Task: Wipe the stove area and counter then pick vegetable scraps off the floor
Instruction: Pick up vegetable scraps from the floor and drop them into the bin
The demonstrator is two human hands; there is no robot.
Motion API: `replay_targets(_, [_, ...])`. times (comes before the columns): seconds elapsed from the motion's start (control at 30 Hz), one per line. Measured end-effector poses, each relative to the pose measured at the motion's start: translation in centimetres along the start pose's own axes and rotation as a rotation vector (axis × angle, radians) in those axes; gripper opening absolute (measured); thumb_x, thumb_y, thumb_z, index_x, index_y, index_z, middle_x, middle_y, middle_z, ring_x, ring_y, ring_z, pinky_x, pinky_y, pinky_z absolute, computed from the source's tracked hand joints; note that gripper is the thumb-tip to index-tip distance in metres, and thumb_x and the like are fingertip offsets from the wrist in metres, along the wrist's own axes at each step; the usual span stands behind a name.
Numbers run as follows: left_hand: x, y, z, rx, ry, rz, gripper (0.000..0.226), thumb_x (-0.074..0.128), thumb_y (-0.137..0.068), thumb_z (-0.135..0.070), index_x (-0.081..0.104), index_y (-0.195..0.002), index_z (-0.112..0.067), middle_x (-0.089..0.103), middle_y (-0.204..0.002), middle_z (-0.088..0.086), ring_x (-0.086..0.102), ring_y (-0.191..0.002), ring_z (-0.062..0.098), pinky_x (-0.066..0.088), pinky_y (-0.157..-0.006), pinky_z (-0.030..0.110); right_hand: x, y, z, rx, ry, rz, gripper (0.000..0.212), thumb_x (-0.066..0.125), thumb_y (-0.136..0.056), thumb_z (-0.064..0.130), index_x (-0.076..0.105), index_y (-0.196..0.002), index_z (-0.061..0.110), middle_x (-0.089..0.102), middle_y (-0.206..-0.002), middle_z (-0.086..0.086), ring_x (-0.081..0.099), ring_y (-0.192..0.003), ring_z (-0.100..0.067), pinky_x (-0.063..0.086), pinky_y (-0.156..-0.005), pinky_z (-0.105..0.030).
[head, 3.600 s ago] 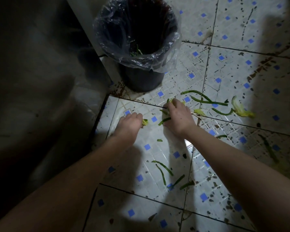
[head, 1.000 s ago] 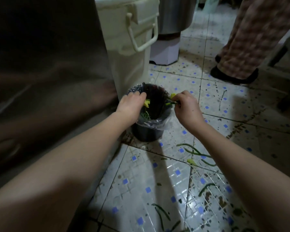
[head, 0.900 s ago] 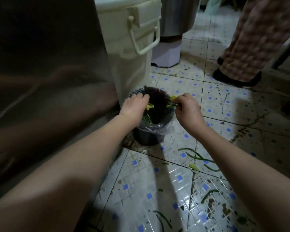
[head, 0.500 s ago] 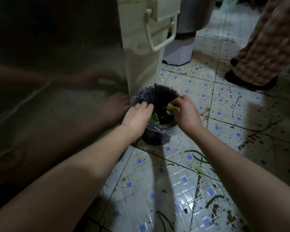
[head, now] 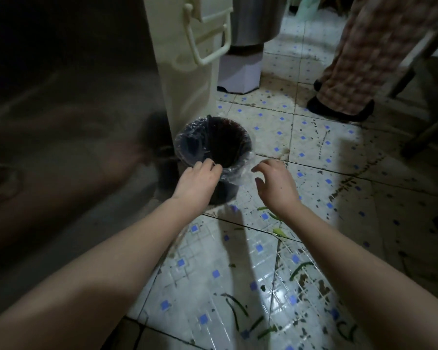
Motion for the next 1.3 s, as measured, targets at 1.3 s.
replay_targets(1.3, [17.5,-0.4,-10.1,0.093,-0.021,0.412,0.046,0.063,-0.08,0.001,0.044,-0.118,-0.016,0.051,-0.117,0.007,0.051,-0.108,0.026,0.042,-0.086,0.034,8.3,10.0,-13.0,0.229,0.029,0.341,0.035,0.057,-0.079,-0.002,0.061,-0.111,0.01,0.059,-0.112,-0.009,0.049,-0.108,-0.029,0.038,-0.088,-0.036])
Point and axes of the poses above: each hand's wrist, its own y-axis away from the middle knuckle, its own x-axis out of the palm, z = x × y, the point moved 2 cm from there along -y, towards the middle knuckle
